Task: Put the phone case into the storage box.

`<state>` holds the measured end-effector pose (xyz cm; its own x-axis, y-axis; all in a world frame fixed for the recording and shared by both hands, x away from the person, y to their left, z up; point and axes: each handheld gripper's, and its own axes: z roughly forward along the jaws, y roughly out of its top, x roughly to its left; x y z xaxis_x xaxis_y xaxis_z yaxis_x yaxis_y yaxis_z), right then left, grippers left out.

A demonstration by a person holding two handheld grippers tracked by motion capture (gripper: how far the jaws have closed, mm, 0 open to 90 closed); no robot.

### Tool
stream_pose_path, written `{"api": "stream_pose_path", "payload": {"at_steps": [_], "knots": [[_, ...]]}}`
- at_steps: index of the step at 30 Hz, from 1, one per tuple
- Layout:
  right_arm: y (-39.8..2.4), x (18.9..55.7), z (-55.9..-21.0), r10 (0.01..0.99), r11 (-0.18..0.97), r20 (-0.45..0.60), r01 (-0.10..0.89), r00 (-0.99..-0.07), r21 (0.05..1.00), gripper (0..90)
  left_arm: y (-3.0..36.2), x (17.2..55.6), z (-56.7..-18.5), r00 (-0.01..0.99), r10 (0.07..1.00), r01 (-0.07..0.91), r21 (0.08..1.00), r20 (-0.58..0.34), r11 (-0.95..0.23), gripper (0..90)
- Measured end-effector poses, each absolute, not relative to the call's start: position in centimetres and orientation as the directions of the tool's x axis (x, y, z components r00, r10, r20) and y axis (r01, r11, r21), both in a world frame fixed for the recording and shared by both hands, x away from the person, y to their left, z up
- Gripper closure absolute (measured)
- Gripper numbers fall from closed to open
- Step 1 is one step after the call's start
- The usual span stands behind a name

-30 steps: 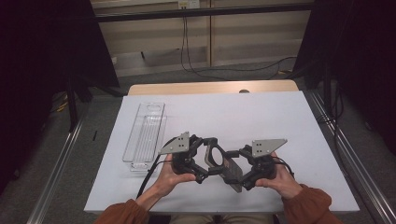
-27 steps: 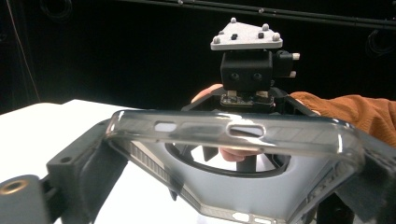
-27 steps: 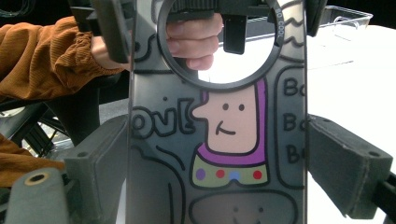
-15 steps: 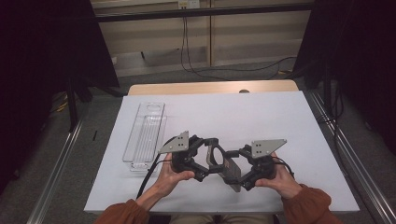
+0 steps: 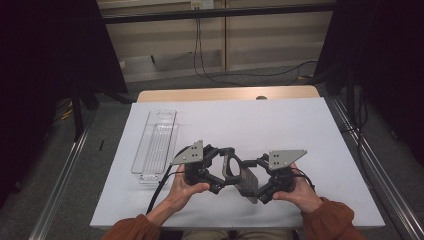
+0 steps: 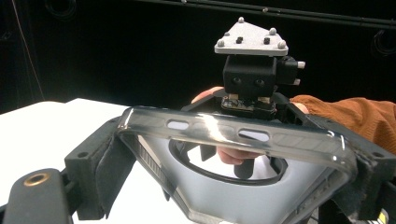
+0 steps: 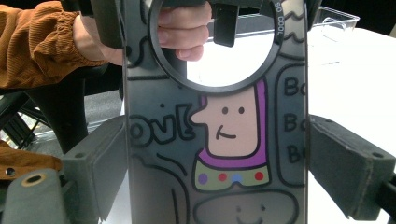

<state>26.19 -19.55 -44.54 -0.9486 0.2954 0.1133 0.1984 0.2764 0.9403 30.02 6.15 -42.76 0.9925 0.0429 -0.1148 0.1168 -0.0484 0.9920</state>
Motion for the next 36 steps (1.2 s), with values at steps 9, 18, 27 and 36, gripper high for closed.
{"api": "stream_pose_path", "payload": {"at_steps": [9, 18, 27, 36], "knots": [[-19.7, 26.2, -44.5, 0.339, 0.265, 0.113, 0.21, -0.934, 0.941, 3.3, 6.4, 30.2, -42.6, 0.992, 0.072, 0.106, 0.993, -0.102, -0.053, 13.7], [-20.1, 26.3, -44.3, 0.382, 0.242, 0.117, 0.222, -0.917, 0.945, 1.7, 7.2, 30.5, -42.1, 0.988, 0.115, 0.11, 0.994, -0.107, -0.022, 13.8], [-20.9, 26.5, -44.3, 0.468, 0.23, 0.119, 0.25, -0.875, 0.941, 1.6, 8.0, 30.6, -41.6, 0.982, 0.16, 0.108, 0.994, -0.104, -0.017, 13.8], [-21.6, 26.3, -44.2, 0.537, 0.195, 0.117, 0.258, -0.836, 0.946, 1.8, 8.7, 30.4, -41.2, 0.976, 0.195, 0.101, 0.995, -0.097, -0.013, 13.8]]}}
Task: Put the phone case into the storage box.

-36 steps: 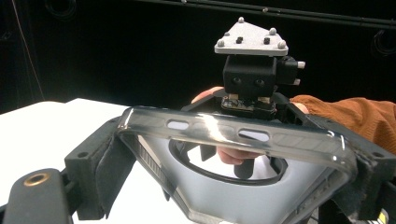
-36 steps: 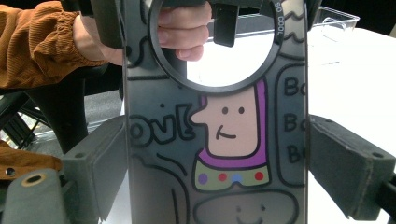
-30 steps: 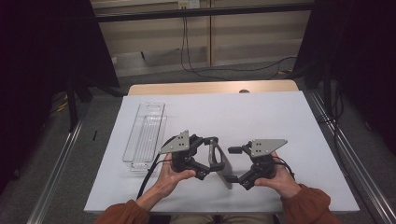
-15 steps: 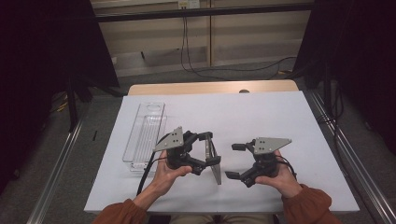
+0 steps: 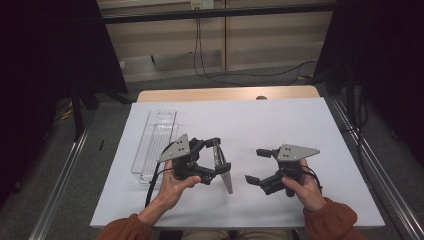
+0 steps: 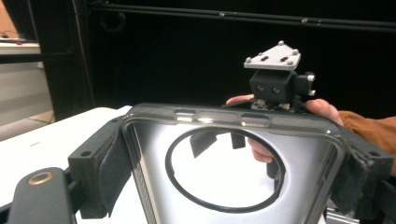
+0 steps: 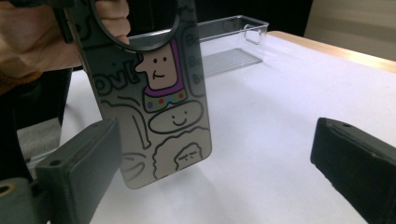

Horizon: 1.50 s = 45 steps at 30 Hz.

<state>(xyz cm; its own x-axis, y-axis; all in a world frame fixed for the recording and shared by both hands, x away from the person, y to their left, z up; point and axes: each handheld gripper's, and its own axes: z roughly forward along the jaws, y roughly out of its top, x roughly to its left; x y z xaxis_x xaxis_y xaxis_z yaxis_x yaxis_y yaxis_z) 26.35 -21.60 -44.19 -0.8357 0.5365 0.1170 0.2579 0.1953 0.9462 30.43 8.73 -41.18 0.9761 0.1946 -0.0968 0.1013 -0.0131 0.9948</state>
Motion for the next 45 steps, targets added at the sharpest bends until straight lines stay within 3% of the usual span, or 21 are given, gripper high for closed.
{"api": "stream_pose_path", "payload": {"at_steps": [8, 24, 45], "knots": [[-22.7, 26.2, -44.8, 0.628, 0.171, 0.133, 0.303, -0.766, 0.937, 1.9, 9.9, 30.2, -40.9, 0.961, 0.257, 0.116, 0.993, -0.103, -0.035, 13.7], [-24.4, 25.3, -44.7, 0.743, 0.097, 0.13, 0.298, -0.657, 0.95, 0.0, 11.5, 30.3, -40.5, 0.923, 0.367, 0.136, 0.991, -0.12, -0.017, 13.6], [-27.2, 23.3, -45.5, 0.813, 0.068, 0.105, 0.273, -0.573, 0.96, 0.6, 13.4, 30.3, -40.0, 0.859, 0.501, 0.127, 0.992, -0.108, -0.002, 13.5]]}}
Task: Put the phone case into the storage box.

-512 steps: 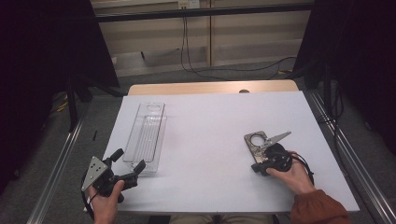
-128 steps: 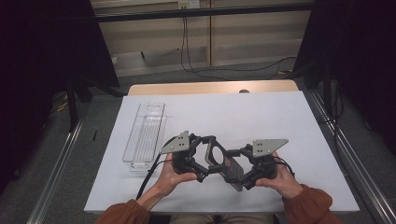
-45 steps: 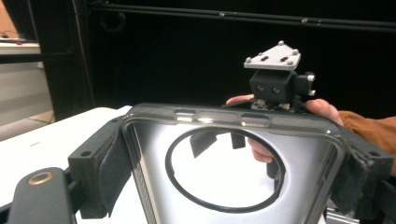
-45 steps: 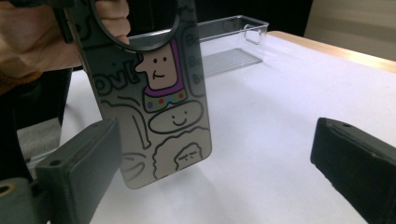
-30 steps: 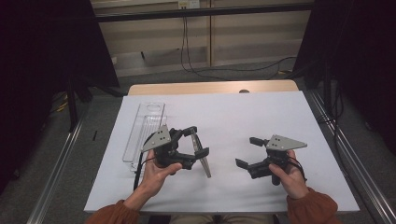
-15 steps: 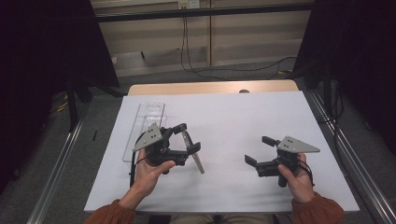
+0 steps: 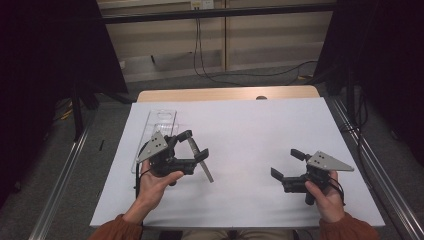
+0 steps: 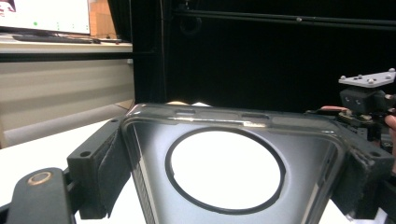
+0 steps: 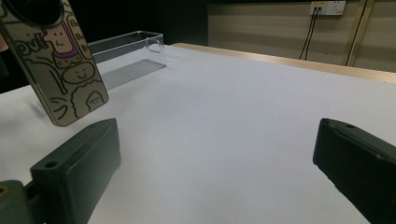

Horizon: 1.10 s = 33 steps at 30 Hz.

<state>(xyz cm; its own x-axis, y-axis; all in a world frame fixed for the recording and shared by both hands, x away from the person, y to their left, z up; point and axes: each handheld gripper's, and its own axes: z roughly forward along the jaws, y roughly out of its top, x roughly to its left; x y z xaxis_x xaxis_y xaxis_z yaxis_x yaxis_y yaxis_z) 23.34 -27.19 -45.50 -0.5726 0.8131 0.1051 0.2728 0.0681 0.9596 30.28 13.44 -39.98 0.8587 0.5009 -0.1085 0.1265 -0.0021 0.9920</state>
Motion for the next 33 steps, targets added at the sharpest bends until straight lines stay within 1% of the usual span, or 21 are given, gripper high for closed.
{"api": "stream_pose_path", "payload": {"at_steps": [1, 2, 3, 4, 5, 8, 17, 18, 19, 20, 22, 24, 25, 26, 28, 29, 33], "knots": [[-27.3, 23.1, -45.6, 0.817, 0.077, 0.095, 0.27, -0.569, 0.96, 0.5, 13.6, 30.3, -39.9, 0.865, 0.49, 0.128, 0.992, -0.107, -0.009, 13.5], [-27.3, 23.1, -45.6, 0.817, 0.077, 0.095, 0.27, -0.569, 0.96, 0.5, 13.6, 30.3, -39.9, 0.857, 0.505, 0.124, 0.992, -0.102, -0.009, 13.5], [-27.4, 23.0, -45.6, 0.82, 0.07, 0.099, 0.27, -0.564, 0.96, 0.4, 13.7, 30.3, -39.8, 0.86, 0.499, 0.131, 0.991, -0.111, -0.004, 13.5], [-27.5, 22.9, -45.5, 0.819, 0.077, 0.093, 0.27, -0.566, 0.96, 0.2, 13.8, 30.4, -39.8, 0.86, 0.501, 0.121, 0.993, -0.1, -0.011, 13.5], [-27.7, 22.7, -45.5, 0.824, 0.088, 0.077, 0.262, -0.561, 0.961, 0.0, 13.9, 30.3, -39.7, 0.847, 0.522, 0.123, 0.992, -0.1, -0.01, 13.5], [-27.9, 22.4, -45.6, 0.828, 0.079, 0.084, 0.264, -0.554, 0.961, 0.0, 14.1, 30.4, -39.6, 0.838, 0.537, 0.126, 0.992, -0.101, -0.01, 13.5], [-29.3, 21.4, -45.7, 0.879, 0.051, 0.083, 0.266, -0.47, 0.963, 0.2, 14.8, 30.6, -39.0, 0.813, 0.569, 0.132, 0.991, -0.122, 0.024, 13.5], [-29.4, 21.2, -45.7, 0.883, 0.051, 0.081, 0.265, -0.462, 0.963, 0.1, 14.9, 30.6, -39.0, 0.813, 0.57, 0.134, 0.991, -0.122, 0.021, 13.5], [-29.4, 21.2, -45.7, 0.883, 0.051, 0.081, 0.265, -0.462, 0.963, 0.1, 15.1, 30.6, -38.9, 0.813, 0.573, 0.124, 0.992, -0.103, 0.002, 13.5], [-29.6, 21.0, -45.7, 0.889, 0.056, 0.072, 0.265, -0.452, 0.963, 0.2, 15.1, 30.6, -38.8, 0.803, 0.584, 0.131, 0.991, -0.12, 0.024, 13.4], [-29.6, 20.9, -45.8, 0.897, 0.061, 0.062, 0.26, -0.439, 0.964, 0.2, 15.2, 30.6, -38.7, 0.802, 0.584, 0.137, 0.99, -0.129, 0.031, 13.4], [-30.0, 20.6, -46.0, 0.9, 0.081, 0.041, 0.258, -0.434, 0.963, 0.5, 15.5, 30.7, -38.6, 0.802, 0.586, 0.129, 0.991, -0.114, 0.016, 13.4], [-30.0, 20.5, -45.9, 0.905, 0.09, 0.027, 0.253, -0.424, 0.963, 0.8, 15.6, 30.7, -38.5, 0.798, 0.588, 0.13, 0.991, -0.131, 0.043, 13.5], [-30.1, 20.4, -45.9, 0.909, 0.086, 0.025, 0.245, -0.416, 0.966, 0.7, 15.8, 30.8, -38.4, 0.8, 0.587, 0.126, 0.991, -0.123, 0.036, 13.4], [-30.3, 20.2, -45.8, 0.907, 0.073, 0.039, 0.248, -0.419, 0.966, 0.3, 15.8, 30.8, -38.4, 0.791, 0.597, 0.134, 0.99, -0.131, 0.04, 13.4], [-30.6, 19.9, -45.9, 0.913, 0.067, 0.039, 0.243, -0.406, 0.968, 0.5, 16.1, 30.9, -38.4, 0.792, 0.599, 0.129, 0.991, -0.118, 0.024, 13.5], [-31.1, 19.6, -46.1, 0.918, 0.063, 0.041, 0.249, -0.395, 0.967, 0.4, 16.3, 30.9, -38.1, 0.787, 0.607, 0.128, 0.992, -0.114, 0.02, 13.5]]}}
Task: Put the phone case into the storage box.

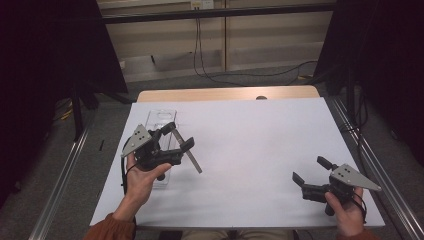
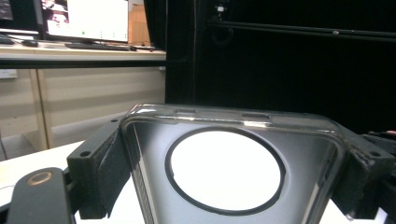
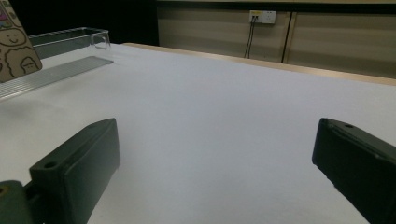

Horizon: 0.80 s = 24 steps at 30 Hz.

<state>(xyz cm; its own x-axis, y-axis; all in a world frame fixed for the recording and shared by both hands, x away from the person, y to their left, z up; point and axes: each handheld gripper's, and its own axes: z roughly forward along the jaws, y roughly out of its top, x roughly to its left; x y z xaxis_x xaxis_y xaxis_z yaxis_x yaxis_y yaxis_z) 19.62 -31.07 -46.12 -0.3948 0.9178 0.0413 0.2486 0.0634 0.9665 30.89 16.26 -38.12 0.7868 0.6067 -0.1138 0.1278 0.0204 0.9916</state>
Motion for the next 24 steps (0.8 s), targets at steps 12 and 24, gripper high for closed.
{"api": "stream_pose_path", "payload": {"at_steps": [12, 24], "knots": [[-31.0, 19.8, -46.2, 0.908, 0.066, 0.049, 0.258, -0.415, 0.964, 0.0, 17.4, 31.1, -36.9, 0.734, 0.669, 0.13, 0.991, -0.119, 0.034, 13.4], [-31.0, 19.8, -46.2, 0.902, 0.071, 0.046, 0.252, -0.429, 0.965, 0.0, 19.1, 31.9, -35.1, 0.68, 0.725, 0.113, 0.993, -0.106, 0.039, 13.5]]}}
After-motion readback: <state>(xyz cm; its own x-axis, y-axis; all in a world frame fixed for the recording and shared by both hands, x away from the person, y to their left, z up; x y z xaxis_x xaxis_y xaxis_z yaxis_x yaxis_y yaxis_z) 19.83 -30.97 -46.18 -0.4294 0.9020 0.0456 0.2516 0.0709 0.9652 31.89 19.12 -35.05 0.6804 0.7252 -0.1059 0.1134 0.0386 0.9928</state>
